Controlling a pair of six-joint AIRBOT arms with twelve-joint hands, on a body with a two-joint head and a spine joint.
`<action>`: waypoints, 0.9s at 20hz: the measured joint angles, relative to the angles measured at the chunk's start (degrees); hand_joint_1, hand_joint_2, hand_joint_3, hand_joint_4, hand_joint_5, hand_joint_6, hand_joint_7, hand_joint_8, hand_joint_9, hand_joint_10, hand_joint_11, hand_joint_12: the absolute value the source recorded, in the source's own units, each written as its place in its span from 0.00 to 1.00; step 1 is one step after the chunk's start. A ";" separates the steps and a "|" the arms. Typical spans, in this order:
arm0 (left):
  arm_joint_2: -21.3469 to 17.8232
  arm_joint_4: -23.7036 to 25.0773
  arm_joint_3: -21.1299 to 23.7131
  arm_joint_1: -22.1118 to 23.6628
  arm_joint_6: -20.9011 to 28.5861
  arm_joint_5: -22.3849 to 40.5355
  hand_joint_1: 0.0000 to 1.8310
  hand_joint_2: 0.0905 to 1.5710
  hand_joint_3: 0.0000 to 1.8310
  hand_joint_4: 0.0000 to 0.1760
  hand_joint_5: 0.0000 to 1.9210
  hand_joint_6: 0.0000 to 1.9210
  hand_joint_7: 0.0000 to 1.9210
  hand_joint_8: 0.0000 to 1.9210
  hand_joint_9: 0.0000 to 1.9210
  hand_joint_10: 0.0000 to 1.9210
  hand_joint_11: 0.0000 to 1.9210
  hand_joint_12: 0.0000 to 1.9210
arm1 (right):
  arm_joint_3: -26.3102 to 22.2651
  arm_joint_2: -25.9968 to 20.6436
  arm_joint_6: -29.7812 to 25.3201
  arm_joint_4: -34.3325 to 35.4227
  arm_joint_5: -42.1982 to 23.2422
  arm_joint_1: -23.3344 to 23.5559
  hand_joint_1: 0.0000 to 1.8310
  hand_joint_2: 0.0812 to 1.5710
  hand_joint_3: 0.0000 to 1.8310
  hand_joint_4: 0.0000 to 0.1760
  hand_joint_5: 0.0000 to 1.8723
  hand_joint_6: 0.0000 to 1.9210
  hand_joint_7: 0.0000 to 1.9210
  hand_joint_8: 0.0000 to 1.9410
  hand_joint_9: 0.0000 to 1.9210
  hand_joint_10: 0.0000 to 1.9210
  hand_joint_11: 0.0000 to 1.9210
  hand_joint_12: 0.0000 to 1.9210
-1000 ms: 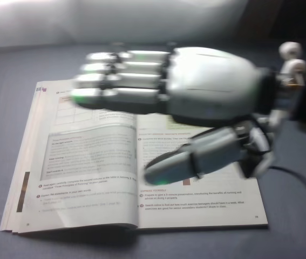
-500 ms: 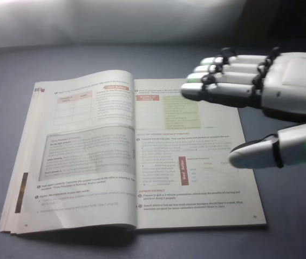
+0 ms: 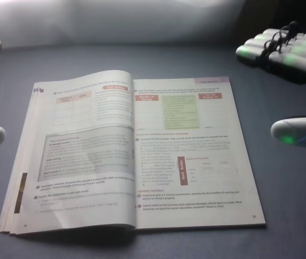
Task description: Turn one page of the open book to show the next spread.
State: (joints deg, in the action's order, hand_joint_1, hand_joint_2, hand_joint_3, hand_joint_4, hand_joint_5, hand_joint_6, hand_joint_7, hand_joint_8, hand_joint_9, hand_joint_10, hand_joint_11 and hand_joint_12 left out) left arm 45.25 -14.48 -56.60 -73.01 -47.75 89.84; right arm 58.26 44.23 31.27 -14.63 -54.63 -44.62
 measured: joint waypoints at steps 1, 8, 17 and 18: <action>0.13 0.50 -0.13 0.59 0.02 -0.11 0.02 0.79 0.00 0.09 0.00 0.00 0.00 0.00 0.00 0.00 0.00 0.00 | -0.11 0.02 0.46 1.53 -1.79 -1.14 0.00 0.77 0.01 0.00 0.00 0.00 0.00 0.00 0.00 0.00 0.00 0.00; 3.72 4.46 -2.95 6.45 1.53 -3.74 0.04 0.77 0.00 0.01 0.00 0.00 0.00 0.00 0.00 0.00 0.00 0.00 | -1.05 -0.94 3.02 9.16 -10.01 -6.71 0.04 0.80 0.01 0.00 0.00 0.00 0.00 0.00 0.00 0.00 0.00 0.00; 5.27 3.06 -3.63 7.26 2.23 -2.05 0.10 0.78 0.00 0.35 0.00 0.00 0.00 0.00 0.00 0.00 0.00 0.00 | -1.49 0.15 4.42 14.08 -19.34 -9.27 0.16 0.83 0.01 0.00 0.00 0.00 0.00 0.00 0.00 0.00 0.00 0.00; 5.38 3.17 -3.63 7.23 2.23 -1.92 0.10 0.78 0.00 0.35 0.00 0.00 0.00 0.00 0.00 0.00 0.00 0.00 | -1.46 0.31 4.42 14.29 -20.11 -9.27 0.16 0.83 0.01 0.00 0.00 0.00 0.00 0.00 0.00 0.00 0.00 0.00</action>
State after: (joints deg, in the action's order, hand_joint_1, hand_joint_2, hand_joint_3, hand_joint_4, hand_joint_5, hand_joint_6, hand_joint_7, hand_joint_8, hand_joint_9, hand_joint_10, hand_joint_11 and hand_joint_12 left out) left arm 50.63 -11.31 -60.23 -65.78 -45.52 87.92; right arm 56.80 44.53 35.68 -0.34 -74.74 -53.89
